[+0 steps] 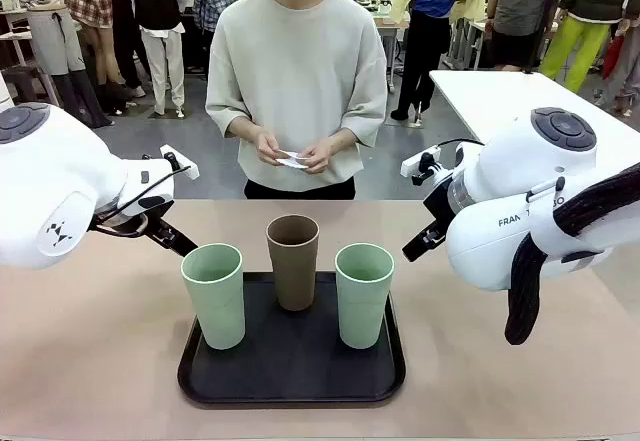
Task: Place coasters on the table and set cups on them.
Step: Pick up one Reusable plastic cup and place it on a coaster set by the human.
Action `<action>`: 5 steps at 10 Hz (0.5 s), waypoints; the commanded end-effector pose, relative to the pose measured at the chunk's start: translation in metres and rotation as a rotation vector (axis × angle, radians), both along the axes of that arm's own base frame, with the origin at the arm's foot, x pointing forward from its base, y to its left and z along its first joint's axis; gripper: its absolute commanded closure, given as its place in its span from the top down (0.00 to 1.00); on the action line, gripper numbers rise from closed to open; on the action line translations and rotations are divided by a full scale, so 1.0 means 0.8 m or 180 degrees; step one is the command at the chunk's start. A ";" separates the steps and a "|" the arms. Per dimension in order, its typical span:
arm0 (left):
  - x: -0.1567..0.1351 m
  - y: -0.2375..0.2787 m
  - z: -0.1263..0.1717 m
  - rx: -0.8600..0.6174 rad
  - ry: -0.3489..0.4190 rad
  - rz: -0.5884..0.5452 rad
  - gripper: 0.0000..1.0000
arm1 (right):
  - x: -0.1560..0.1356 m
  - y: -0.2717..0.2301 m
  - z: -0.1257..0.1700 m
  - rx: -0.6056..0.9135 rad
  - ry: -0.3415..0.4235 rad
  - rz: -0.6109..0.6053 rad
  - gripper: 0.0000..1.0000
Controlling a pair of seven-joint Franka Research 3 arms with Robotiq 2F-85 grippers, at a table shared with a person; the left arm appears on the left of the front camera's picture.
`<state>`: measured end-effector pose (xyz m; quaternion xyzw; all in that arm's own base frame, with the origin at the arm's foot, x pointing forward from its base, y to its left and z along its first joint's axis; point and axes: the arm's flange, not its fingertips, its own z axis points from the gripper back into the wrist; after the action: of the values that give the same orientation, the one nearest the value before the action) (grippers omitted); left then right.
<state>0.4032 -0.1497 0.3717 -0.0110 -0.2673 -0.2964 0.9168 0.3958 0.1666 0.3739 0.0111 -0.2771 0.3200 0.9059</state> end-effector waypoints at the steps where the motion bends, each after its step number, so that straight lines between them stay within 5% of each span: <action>1: 0.000 0.000 0.000 0.0000 -0.0001 -0.0001 1.00 | 0.000 0.000 0.000 0.0000 0.0000 0.0000 1.00; 5: 0.000 0.000 0.000 0.0000 -0.0001 -0.0001 1.00 | 0.000 0.000 0.000 0.0000 0.0000 0.0000 1.00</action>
<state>0.4032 -0.1498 0.3717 -0.0110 -0.2673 -0.2965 0.9168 0.3958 0.1666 0.3739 0.0110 -0.2771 0.3200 0.9059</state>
